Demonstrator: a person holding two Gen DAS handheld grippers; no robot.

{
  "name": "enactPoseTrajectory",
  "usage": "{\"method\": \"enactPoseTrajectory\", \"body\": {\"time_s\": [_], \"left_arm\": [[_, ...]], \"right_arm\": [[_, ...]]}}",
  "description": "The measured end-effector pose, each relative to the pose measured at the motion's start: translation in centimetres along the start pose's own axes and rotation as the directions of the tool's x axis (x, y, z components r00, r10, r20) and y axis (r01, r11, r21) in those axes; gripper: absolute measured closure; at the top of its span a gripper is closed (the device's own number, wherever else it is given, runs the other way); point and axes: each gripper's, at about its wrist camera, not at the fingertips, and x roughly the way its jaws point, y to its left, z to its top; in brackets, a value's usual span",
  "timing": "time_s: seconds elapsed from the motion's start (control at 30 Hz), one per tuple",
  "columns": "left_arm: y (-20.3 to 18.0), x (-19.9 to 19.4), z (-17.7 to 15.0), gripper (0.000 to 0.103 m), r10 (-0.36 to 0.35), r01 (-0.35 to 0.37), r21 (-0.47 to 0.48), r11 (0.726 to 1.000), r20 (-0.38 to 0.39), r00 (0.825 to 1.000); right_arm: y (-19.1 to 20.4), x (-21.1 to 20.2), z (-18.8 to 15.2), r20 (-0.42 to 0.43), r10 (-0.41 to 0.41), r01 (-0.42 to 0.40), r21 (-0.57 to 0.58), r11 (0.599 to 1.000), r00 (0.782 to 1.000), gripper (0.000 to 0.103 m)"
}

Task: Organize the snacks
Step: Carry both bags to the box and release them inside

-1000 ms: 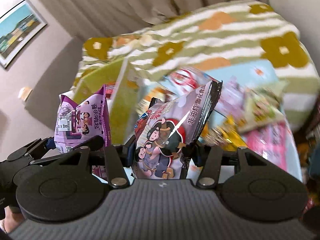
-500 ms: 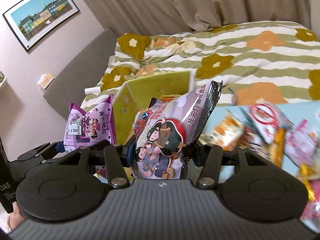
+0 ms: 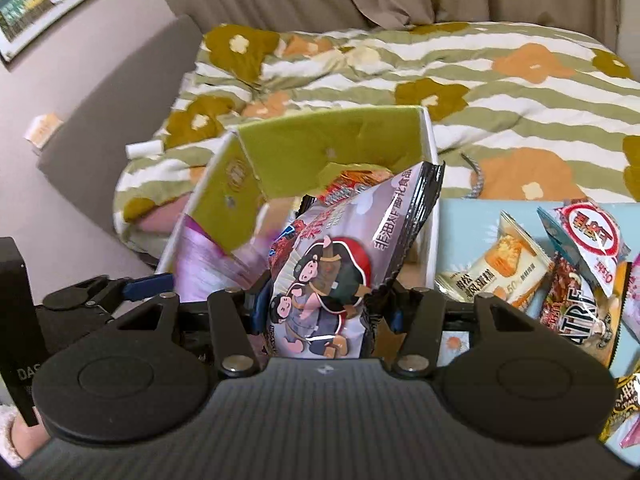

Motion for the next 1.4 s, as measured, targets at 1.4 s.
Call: {"method": "enactPoseTrajectory", "body": {"time_s": [1.4], "left_arm": [[2.0,-7.2,-2.1,0.004,0.098,-0.079,-0.145,0.986,0.125,0.987]], "right_arm": [[1.6,-0.9,-1.5,0.023,0.039,-0.038,-0.052,0.998,0.999,0.000]]}}
